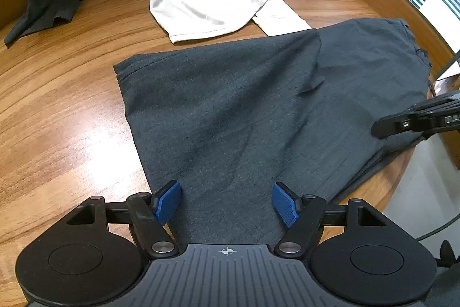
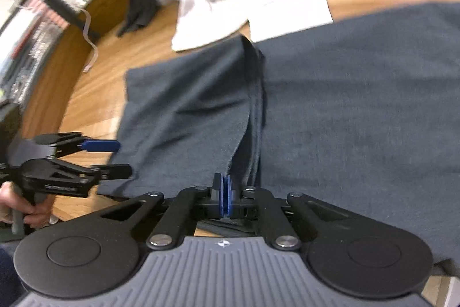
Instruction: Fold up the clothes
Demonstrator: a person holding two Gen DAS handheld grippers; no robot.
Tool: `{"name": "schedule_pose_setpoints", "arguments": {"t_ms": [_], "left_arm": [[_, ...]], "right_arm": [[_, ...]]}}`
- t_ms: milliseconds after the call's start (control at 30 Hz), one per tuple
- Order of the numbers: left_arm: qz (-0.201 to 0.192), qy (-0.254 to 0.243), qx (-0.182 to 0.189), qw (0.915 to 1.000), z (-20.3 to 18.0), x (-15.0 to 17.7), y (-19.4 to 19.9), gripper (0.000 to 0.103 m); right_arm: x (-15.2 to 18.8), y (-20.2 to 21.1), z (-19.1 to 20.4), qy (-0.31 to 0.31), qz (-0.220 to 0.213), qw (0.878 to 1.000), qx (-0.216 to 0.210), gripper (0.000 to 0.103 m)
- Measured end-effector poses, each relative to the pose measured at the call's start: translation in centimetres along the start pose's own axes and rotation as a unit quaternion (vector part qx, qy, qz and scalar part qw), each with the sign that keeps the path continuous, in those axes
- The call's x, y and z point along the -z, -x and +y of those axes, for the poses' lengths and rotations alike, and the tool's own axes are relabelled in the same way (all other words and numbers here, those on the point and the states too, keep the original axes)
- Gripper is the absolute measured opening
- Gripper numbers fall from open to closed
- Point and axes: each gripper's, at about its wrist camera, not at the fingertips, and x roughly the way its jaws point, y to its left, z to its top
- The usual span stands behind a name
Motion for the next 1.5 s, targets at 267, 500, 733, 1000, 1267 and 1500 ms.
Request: {"name": "schedule_pose_setpoints", "arguments": {"t_ms": [267, 500, 733, 1000, 1267, 1500], "left_arm": [[0.008, -0.001, 0.007, 0.9999, 0.0, -0.4, 0.0, 0.078], [-0.011, -0.005, 0.012, 0.9999, 0.1, -1.9, 1.5, 0.078], [-0.023, -0.126, 0.025, 0.9915, -2.2, -7.0, 2.1, 0.081], [0.027, -0.243, 0.085, 0.9659, -4.7, -13.9, -1.5, 0.082], [0.108, -0.287, 0.123, 0.9439, -5.1, -18.2, -6.3, 0.081], [0.161, -0.362, 0.194, 0.8971, -5.7, -20.3, -9.7, 0.069]], "right_arm": [[1.4, -0.6, -0.2, 0.014, 0.027, 0.999, 0.028, 0.013], [0.2, -0.7, -3.5, -0.072, -0.004, 0.997, -0.019, 0.04], [1.8, -1.6, -5.0, -0.147, 0.007, 0.986, -0.074, 0.04], [4.1, -1.7, -5.8, -0.212, -0.008, 0.971, -0.111, 0.04], [5.2, -1.5, -5.4, -0.227, -0.041, 0.967, -0.103, 0.04], [8.9, -1.5, -2.7, -0.349, -0.158, 0.922, -0.047, 0.04]]}}
